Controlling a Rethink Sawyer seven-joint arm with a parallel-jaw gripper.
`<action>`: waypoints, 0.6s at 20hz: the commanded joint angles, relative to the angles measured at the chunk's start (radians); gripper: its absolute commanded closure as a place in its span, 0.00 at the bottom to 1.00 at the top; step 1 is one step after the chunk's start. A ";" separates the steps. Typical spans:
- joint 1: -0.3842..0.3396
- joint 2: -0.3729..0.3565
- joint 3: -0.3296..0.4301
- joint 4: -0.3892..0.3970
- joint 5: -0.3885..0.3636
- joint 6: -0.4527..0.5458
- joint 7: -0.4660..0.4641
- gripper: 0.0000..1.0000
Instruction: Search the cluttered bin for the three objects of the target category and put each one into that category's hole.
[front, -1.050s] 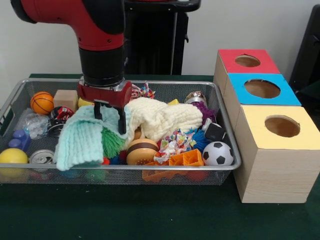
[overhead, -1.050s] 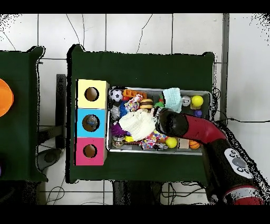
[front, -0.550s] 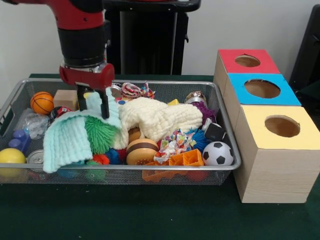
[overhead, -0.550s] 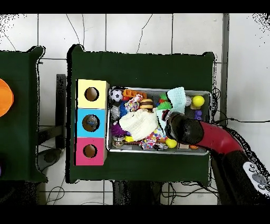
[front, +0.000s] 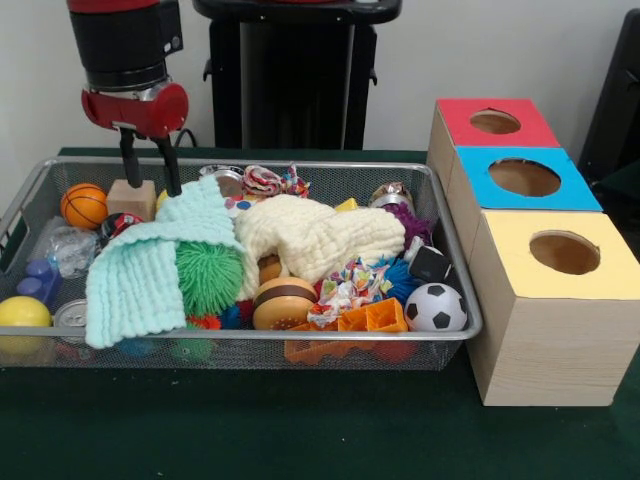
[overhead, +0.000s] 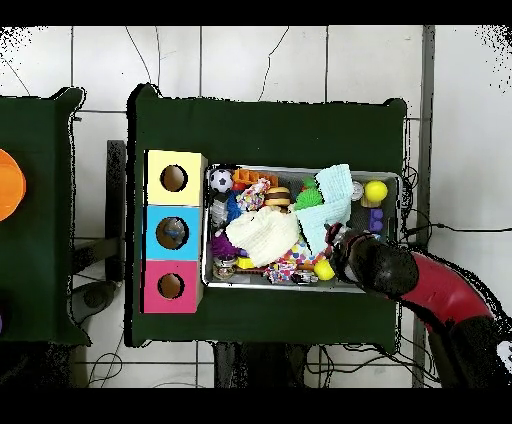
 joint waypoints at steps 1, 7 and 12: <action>-0.040 0.011 0.120 0.062 -0.063 0.107 -0.164 0.00; -0.072 0.029 0.127 0.025 -0.101 0.130 -0.203 0.00; -0.073 0.053 0.098 -0.030 -0.166 0.155 -0.219 0.00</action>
